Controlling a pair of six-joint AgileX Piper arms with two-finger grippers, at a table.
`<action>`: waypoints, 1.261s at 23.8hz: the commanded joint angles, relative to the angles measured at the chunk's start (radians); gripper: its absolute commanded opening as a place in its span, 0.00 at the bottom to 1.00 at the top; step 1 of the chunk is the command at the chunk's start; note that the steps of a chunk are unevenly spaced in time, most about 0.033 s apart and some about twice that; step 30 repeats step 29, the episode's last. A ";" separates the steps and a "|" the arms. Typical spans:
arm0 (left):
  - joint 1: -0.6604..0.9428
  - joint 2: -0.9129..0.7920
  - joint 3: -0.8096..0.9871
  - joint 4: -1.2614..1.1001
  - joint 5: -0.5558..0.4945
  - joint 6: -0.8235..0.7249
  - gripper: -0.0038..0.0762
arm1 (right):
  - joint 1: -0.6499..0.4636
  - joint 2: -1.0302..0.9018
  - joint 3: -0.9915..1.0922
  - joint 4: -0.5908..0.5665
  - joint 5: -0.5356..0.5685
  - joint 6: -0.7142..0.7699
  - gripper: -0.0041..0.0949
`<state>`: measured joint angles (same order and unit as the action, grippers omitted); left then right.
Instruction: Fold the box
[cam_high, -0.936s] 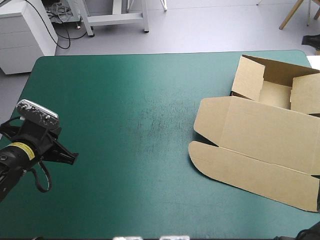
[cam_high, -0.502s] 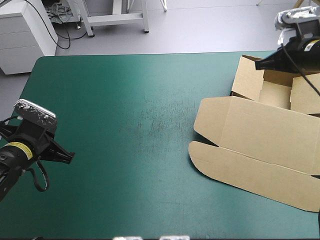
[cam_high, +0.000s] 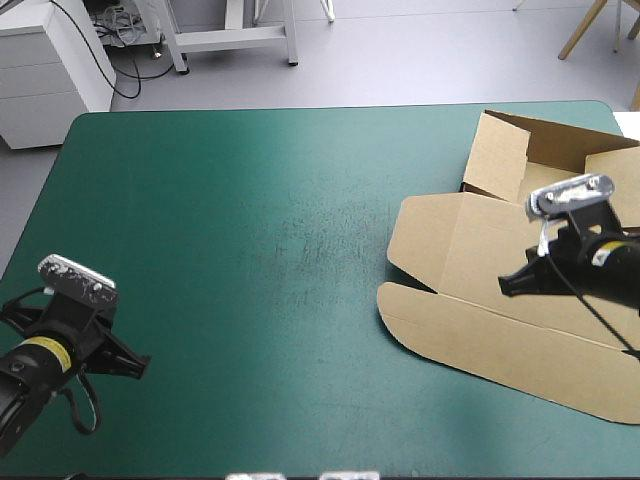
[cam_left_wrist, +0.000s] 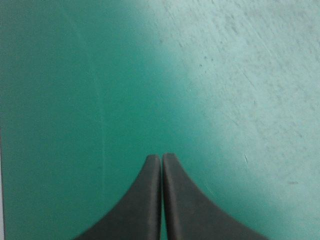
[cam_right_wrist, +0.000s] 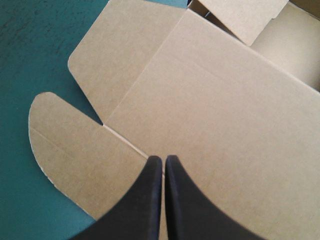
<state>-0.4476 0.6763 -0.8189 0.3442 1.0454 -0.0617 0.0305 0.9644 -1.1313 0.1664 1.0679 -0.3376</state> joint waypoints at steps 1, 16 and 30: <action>-0.005 -0.077 0.068 -0.036 -0.051 -0.014 0.04 | 0.002 -0.119 0.113 0.037 -0.112 -0.023 0.04; -0.005 -0.370 0.315 -0.140 -0.062 -0.014 0.04 | 0.002 -0.545 0.552 0.114 -0.232 -0.071 0.04; -0.005 -0.370 0.315 -0.140 -0.050 -0.014 0.04 | 0.002 -0.545 0.552 0.110 -0.315 -0.071 0.04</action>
